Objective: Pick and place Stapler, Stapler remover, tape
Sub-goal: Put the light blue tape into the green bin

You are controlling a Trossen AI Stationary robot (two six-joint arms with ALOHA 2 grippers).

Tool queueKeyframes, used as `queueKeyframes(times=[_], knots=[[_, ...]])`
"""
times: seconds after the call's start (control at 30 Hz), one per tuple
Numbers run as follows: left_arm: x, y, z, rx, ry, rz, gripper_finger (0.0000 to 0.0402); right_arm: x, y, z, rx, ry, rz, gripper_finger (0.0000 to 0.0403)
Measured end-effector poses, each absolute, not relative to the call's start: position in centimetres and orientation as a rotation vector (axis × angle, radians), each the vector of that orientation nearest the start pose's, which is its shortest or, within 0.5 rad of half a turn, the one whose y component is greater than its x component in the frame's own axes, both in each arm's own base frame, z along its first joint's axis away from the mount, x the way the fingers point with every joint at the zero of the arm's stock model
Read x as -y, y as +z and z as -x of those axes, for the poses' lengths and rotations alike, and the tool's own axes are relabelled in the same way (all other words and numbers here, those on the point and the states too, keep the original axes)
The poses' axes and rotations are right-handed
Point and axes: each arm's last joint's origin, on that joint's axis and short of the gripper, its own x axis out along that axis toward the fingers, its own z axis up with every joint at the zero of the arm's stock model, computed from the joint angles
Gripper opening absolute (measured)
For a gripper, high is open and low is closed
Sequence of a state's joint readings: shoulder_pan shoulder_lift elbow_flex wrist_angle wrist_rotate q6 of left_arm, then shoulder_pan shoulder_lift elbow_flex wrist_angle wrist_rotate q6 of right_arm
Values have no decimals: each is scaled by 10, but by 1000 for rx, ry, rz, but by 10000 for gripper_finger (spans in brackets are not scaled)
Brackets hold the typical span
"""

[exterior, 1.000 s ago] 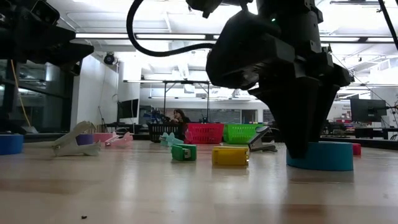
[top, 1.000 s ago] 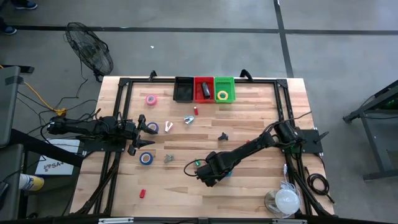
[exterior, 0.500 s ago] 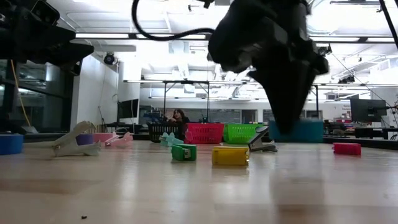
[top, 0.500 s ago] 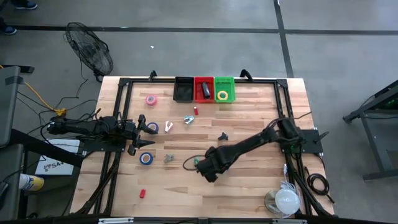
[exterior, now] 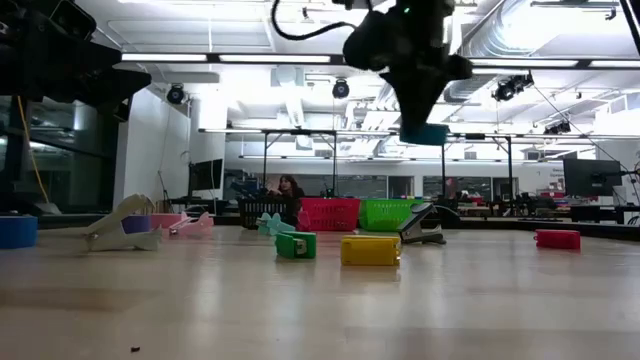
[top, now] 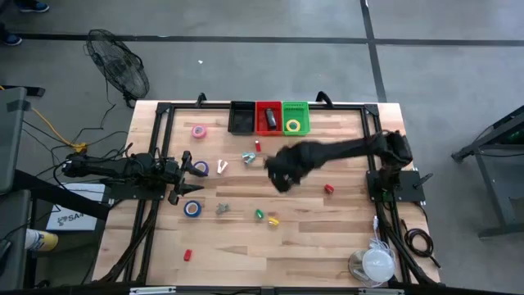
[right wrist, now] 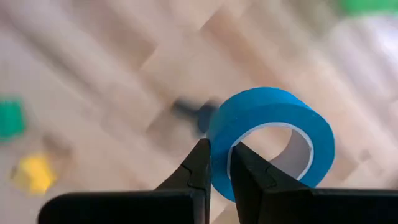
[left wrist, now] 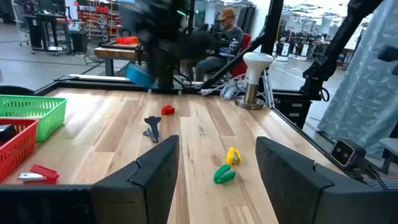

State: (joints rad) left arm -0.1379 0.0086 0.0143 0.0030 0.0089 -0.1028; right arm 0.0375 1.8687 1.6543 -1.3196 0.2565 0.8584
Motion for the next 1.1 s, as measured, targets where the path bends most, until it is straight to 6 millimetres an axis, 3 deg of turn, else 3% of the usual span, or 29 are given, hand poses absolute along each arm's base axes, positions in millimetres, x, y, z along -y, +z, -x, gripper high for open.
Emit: queueKeyframes(times=[0.37,0.57,0.77,1.1], knots=[[14,168,-96,1,-147,103,211,119,278,-355,-1084,-862,-525,30],[14,168,-96,1,-147,103,211,172,280,-340,-1016,-885,-614,30],[14,168,-96,1,-147,103,211,205,266,-329,-1044,-901,-679,30],[14,168,-96,1,-147,103,211,230,222,-335,-1146,-851,-731,32]])
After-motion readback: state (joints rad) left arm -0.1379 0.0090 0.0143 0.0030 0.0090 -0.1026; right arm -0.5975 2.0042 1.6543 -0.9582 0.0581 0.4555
